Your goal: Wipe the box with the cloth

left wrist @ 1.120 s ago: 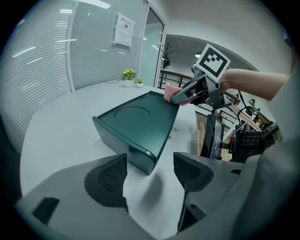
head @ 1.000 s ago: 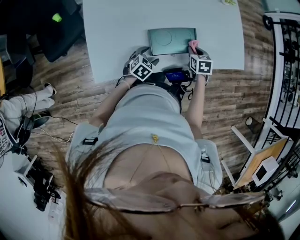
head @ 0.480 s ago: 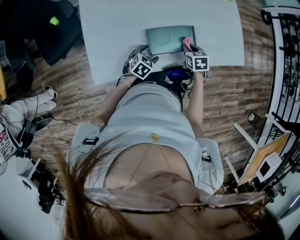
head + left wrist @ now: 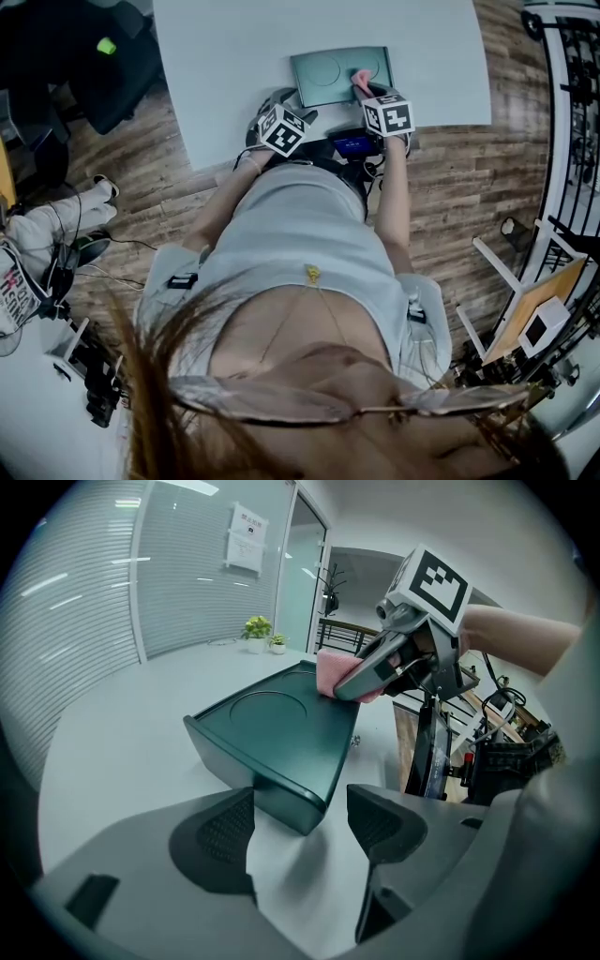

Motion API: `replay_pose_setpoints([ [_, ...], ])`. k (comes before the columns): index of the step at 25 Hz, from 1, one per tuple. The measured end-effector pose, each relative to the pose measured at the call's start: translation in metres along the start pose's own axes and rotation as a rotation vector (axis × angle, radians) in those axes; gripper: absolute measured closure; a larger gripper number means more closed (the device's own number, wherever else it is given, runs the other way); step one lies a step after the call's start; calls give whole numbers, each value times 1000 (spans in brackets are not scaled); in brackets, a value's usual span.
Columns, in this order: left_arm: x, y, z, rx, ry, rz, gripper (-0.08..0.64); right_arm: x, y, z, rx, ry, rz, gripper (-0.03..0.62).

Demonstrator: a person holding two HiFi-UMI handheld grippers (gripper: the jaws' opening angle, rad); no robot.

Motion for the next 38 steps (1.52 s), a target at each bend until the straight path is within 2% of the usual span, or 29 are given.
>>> replay_pose_setpoints([
  [6, 0, 0, 0, 7, 2, 0, 249, -7, 5, -18, -38, -18, -11, 552],
  [23, 1, 0, 1, 24, 2, 3, 249, -22, 25, -66, -143, -147, -82, 552],
  [38, 2, -3, 4, 21, -5, 11, 249, -25, 39, -103, -226, -183, -85, 552],
])
Point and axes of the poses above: the fingertips, and each gripper's own axes: y forward along the fingers, z to its right, x out of its underside, the point moved 3 cm from there along -y, backward along the fingers, and after that the axes turned 1 degree about -x, right-handed, at the moved point
